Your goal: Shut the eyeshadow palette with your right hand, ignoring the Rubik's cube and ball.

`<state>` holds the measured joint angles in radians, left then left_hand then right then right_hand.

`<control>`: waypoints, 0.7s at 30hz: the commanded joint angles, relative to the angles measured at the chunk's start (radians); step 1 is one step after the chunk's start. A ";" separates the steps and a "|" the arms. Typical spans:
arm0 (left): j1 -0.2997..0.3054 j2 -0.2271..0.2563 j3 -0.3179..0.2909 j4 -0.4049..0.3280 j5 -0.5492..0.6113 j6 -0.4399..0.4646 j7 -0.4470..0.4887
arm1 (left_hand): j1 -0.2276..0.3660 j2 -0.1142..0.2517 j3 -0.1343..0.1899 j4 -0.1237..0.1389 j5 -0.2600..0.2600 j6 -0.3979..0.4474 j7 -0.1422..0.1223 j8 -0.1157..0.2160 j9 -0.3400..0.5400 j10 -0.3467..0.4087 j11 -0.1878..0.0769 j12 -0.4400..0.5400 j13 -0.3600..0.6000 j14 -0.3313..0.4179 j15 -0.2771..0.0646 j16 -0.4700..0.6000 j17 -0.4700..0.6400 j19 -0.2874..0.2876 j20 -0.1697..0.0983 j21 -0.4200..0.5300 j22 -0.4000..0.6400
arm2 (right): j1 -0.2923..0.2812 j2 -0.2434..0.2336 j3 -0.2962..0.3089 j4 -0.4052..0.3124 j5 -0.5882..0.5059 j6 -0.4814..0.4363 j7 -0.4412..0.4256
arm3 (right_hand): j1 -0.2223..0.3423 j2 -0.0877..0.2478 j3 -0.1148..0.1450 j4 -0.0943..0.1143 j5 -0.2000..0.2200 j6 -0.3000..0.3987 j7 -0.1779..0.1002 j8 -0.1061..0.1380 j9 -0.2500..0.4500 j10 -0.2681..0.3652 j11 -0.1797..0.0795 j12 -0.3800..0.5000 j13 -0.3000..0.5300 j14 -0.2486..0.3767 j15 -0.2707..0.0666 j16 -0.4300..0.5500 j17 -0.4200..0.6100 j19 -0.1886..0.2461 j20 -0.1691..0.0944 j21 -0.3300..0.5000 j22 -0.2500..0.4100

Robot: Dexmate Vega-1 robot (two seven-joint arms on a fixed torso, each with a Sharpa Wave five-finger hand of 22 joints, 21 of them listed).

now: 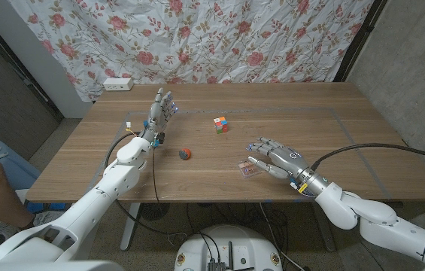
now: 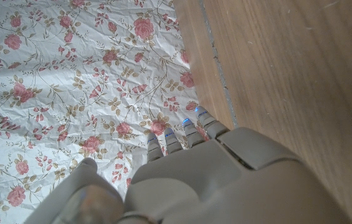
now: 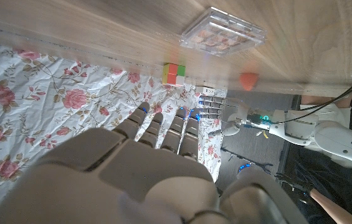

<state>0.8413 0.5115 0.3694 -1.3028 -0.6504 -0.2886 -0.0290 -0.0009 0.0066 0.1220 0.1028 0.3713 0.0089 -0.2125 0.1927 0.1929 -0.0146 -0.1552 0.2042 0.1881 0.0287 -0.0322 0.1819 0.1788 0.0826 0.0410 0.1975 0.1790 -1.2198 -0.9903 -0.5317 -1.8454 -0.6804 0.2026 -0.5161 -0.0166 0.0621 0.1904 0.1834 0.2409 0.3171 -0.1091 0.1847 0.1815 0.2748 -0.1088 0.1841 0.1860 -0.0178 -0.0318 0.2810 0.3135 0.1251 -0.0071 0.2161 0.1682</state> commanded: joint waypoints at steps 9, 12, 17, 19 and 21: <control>0.000 0.000 0.000 -0.001 0.000 0.001 0.000 | 0.006 0.008 0.010 -0.002 0.003 -0.002 -0.007 0.005 0.004 -0.001 -0.005 0.005 0.004 0.004 -0.025 0.006 0.005 0.007 0.000 0.004 0.004 | 0.079 0.057 0.013 0.096 0.086 0.062 0.038 | 0.008 0.091 -0.002 -0.002 0.006 -0.033 -0.003 -0.007 0.000 -0.026 0.013 -0.005 0.001 0.016 -0.015 -0.002 -0.004 0.018 0.002 -0.001 0.002; 0.000 0.000 0.000 -0.001 0.000 0.001 0.000 | 0.006 0.008 0.010 -0.002 0.004 -0.003 -0.007 0.005 0.004 -0.001 -0.007 0.005 0.004 0.003 -0.022 0.006 0.005 0.007 0.002 0.004 0.004 | 0.093 0.067 0.012 0.114 0.093 0.069 0.038 | 0.010 0.090 -0.002 -0.003 0.007 -0.037 -0.001 -0.007 0.000 -0.031 0.012 -0.005 0.001 0.021 -0.016 -0.001 -0.006 0.022 0.000 -0.002 0.001; 0.000 0.000 0.000 -0.001 0.000 0.000 0.000 | 0.006 0.008 0.010 -0.002 0.003 -0.003 -0.007 0.005 0.004 -0.001 -0.005 0.005 0.004 0.004 -0.023 0.006 0.005 0.007 0.001 0.004 0.004 | 0.116 0.083 0.015 0.150 0.130 0.091 0.042 | 0.014 0.090 0.000 -0.007 0.008 -0.044 0.000 -0.005 0.000 -0.036 0.016 -0.002 0.001 0.047 -0.008 0.003 -0.011 0.041 -0.005 0.000 0.001; 0.000 0.000 0.000 -0.001 0.000 0.000 0.000 | 0.006 0.008 0.010 -0.002 0.003 -0.003 -0.007 0.005 0.004 -0.001 -0.007 0.005 0.004 0.004 -0.023 0.006 0.005 0.007 0.001 0.004 0.004 | 0.125 0.092 0.015 0.167 0.142 0.098 0.040 | 0.015 0.091 0.001 -0.007 0.009 -0.046 0.001 -0.005 -0.001 -0.040 0.020 -0.002 0.001 0.055 -0.007 0.004 -0.012 0.047 -0.005 0.001 0.001; 0.000 0.000 0.000 -0.001 0.000 0.000 0.000 | 0.006 0.008 0.010 -0.002 0.003 -0.003 -0.007 0.005 0.004 0.000 -0.006 0.005 0.004 0.004 -0.023 0.006 0.005 0.007 0.001 0.004 0.004 | 0.136 0.098 0.015 0.181 0.148 0.102 0.042 | 0.017 0.091 0.002 -0.009 0.010 -0.047 0.001 -0.004 -0.001 -0.045 0.021 -0.002 0.001 0.067 -0.002 0.007 -0.015 0.057 -0.006 0.002 0.000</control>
<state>0.8414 0.5115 0.3694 -1.3037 -0.6506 -0.2886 -0.0289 -0.0010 0.0066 0.1220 0.1028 0.3713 0.0089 -0.2125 0.1927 0.1929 -0.0146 -0.1552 0.2042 0.1882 0.0287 -0.0322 0.1819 0.1788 0.0826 0.0410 0.1975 0.1790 -1.1343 -0.9280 -0.5187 -1.7361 -0.5867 0.2688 -0.4822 -0.0113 0.0672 0.1880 0.1804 0.2409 0.2743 -0.1126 0.1771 0.1815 0.2371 -0.0894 0.1809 0.1860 0.0312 -0.0343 0.2813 0.2988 0.1647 -0.0111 0.2161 0.1675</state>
